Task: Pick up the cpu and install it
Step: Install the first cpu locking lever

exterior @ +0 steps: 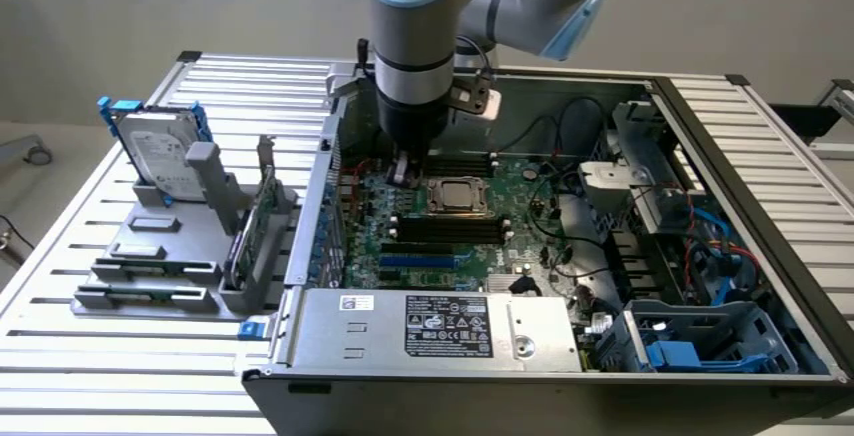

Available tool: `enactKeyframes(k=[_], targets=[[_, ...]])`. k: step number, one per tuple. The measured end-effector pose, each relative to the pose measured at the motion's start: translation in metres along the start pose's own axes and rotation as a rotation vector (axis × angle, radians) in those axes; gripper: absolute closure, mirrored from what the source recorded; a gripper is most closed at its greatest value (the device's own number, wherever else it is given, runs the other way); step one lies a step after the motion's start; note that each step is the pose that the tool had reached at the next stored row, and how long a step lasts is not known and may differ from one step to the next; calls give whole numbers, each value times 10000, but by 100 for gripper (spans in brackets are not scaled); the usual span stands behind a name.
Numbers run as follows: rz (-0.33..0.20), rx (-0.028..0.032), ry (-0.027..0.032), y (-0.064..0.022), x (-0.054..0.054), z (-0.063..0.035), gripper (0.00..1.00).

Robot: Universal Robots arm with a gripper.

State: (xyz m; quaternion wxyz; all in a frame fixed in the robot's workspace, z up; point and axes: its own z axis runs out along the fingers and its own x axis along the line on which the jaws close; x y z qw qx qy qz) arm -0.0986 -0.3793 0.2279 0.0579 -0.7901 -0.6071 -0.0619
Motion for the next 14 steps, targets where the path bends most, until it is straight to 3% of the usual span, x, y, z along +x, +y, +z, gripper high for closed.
enactKeyframes(k=[3, 6, 9, 14], targets=[[-300, -238, -13, -1, 5, 2, 89], [-569, -402, -82, -2, 10, 3, 89], [-763, -480, -176, -5, 21, 5, 89], [-1045, -564, -259, -12, 46, 10, 89]])
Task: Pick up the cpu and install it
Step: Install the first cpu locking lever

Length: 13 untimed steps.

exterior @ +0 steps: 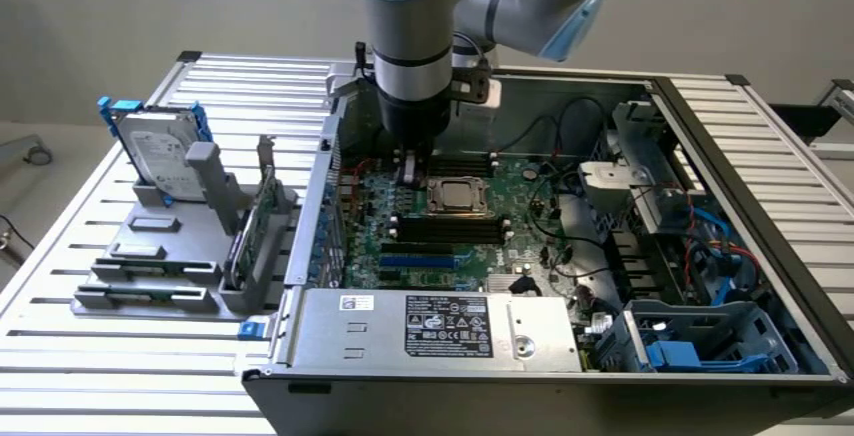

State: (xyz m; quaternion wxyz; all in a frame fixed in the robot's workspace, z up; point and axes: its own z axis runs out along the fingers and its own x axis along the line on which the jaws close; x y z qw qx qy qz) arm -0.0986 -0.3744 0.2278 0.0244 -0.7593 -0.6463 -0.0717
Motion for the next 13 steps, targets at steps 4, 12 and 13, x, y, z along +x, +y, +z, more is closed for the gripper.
enactKeyframes(k=[4, 12, 13], targets=[[-144, 4, -58, -5, 31, 4, 89], [-267, 11, -247, -10, 69, 4, 89], [-266, 11, -247, -10, 69, 4, 89]])
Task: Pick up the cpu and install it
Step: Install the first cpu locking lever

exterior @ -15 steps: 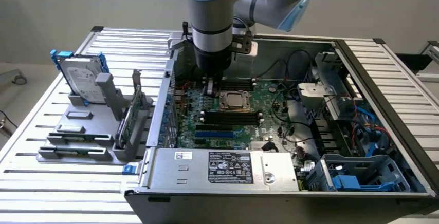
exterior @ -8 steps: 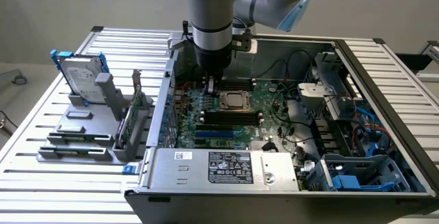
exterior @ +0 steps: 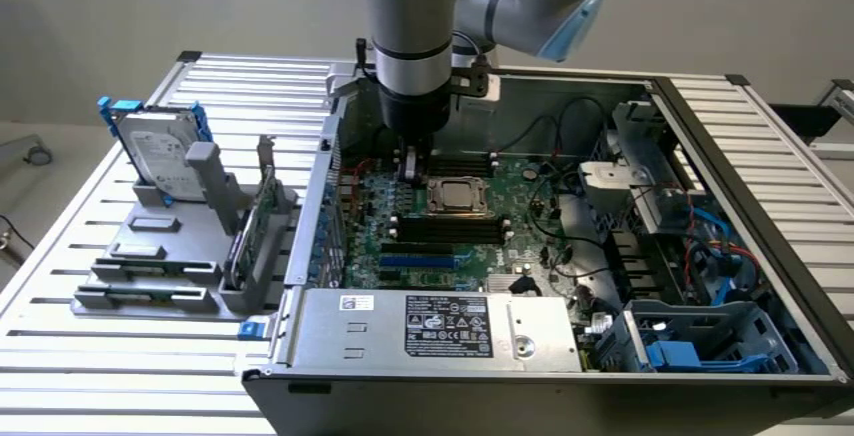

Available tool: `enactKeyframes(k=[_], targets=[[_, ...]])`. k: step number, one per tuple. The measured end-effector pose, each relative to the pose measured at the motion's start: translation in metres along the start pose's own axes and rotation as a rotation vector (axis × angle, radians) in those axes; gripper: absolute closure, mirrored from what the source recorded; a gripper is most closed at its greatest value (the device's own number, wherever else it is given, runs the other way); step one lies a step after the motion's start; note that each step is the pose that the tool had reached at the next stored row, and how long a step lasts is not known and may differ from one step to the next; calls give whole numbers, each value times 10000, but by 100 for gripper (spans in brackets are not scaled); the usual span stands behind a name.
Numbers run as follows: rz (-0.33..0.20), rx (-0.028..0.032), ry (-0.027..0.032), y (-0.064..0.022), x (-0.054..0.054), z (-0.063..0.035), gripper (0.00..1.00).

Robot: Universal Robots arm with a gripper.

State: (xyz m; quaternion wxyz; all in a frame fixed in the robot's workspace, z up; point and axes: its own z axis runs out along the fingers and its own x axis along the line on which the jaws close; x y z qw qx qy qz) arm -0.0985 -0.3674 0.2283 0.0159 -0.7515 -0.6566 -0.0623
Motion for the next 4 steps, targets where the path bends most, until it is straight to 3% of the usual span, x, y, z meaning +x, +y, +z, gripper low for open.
enactKeyframes(k=[4], targets=[[1, 0, -1, 0, 0, 0, 89]])
